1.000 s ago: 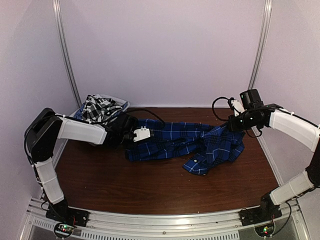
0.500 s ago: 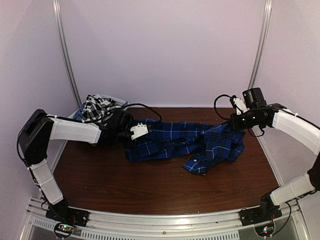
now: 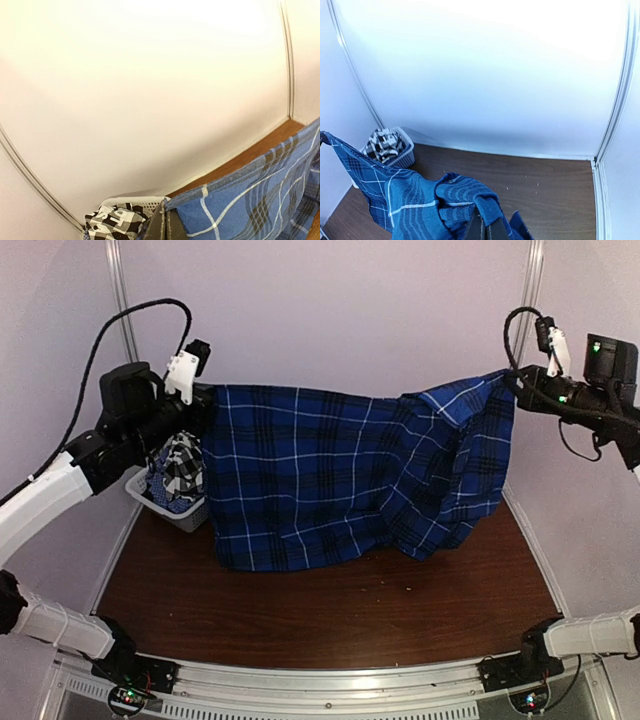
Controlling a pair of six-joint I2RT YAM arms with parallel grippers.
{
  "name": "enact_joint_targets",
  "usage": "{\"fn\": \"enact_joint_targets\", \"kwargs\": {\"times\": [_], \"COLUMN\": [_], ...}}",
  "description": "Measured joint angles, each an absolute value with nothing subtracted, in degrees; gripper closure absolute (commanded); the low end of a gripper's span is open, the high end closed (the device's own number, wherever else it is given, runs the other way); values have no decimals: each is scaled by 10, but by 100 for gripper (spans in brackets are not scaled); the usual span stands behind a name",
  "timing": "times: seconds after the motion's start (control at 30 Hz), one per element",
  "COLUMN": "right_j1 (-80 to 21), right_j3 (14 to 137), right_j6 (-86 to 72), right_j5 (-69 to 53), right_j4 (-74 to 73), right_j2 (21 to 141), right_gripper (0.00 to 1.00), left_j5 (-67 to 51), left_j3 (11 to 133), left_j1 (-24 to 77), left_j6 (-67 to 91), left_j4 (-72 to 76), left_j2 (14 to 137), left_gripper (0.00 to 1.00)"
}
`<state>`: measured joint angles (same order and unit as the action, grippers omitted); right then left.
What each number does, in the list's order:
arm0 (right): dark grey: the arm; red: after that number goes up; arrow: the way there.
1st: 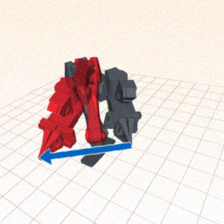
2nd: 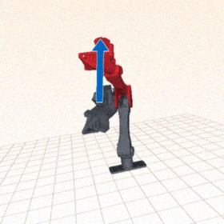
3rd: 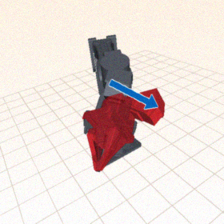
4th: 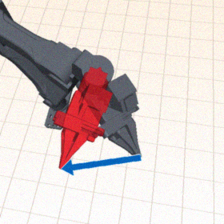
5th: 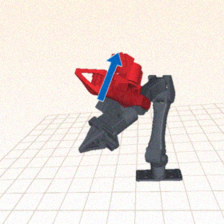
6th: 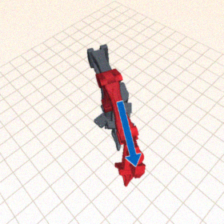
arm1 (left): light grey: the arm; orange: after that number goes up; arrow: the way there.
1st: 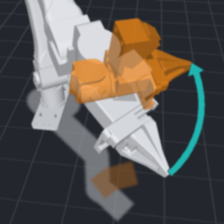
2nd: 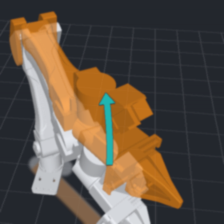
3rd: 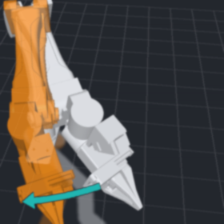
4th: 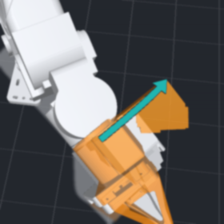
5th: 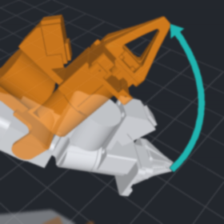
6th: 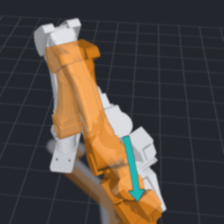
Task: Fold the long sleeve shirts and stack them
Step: Pick up the crumpled shirt from the center of the board, then flatten out the crumpled shirt at the center of the board.
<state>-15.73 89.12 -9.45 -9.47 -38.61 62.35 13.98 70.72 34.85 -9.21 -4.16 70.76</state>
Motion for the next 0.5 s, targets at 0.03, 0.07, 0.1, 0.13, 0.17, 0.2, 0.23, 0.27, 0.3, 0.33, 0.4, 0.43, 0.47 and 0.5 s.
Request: {"fn": "enact_joint_targets", "kwargs": {"times": [0.03, 0.07, 0.1, 0.13, 0.17, 0.2, 0.23, 0.27, 0.3, 0.33, 0.4, 0.43, 0.47, 0.5], "right_j1": [-157, -157, -157, -157, -157, -157, -157, -157, -157, -157, -157, -157, -157, -157], "right_j3": [910, 931, 951, 970, 988, 1000, 1018, 1028, 1043, 1057, 1087, 1100, 1119, 1145], "right_j6": [-94, -94, -95, -95, -96, -97, -98, -100, -104, -106, -110, -113, -118, -123], "right_j5": [-94, -94, -95, -97, -102, -107, -119, -127, -137, -150, -179, -189, -203, -219], "right_j4": [-389, -392, -395, -399, -404, -407, -414, -419, -427, -435, -452, -458, -468, -479], "right_j2": [619, 616, 614, 615, 615, 616, 619, 620, 622, 623, 623, 623, 623, 623], "right_gripper": [100, 100, 100, 100, 100, 100, 100, 100, 100, 100, 100, 100, 100, 100], "left_j5": [141, 140, 139, 135, 131, 125, 117, 111, 101, 90, 61, 43, 10, 5], "left_j3": [728, 748, 767, 786, 798, 813, 825, 830, 832, 833, 833, 833, 833, 833], "left_j1": [345, 344, 344, 345, 346, 346, 346, 345, 345, 345, 345, 345, 345, 345], "left_j6": [-80, -68, -57, -47, -41, -32, -21, -13, -4, 4, 24, 35, 53, 57], "left_j4": [-51, -61, -69, -79, -85, -93, -102, -108, -113, -119, -132, -138, -144, -145], "left_j2": [700, 696, 693, 692, 691, 690, 688, 685, 680, 672, 655, 644, 627, 622], "left_gripper": [100, 100, 100, 100, 100, 100, 100, 100, 100, 100, 100, 100, 100, 100]}}
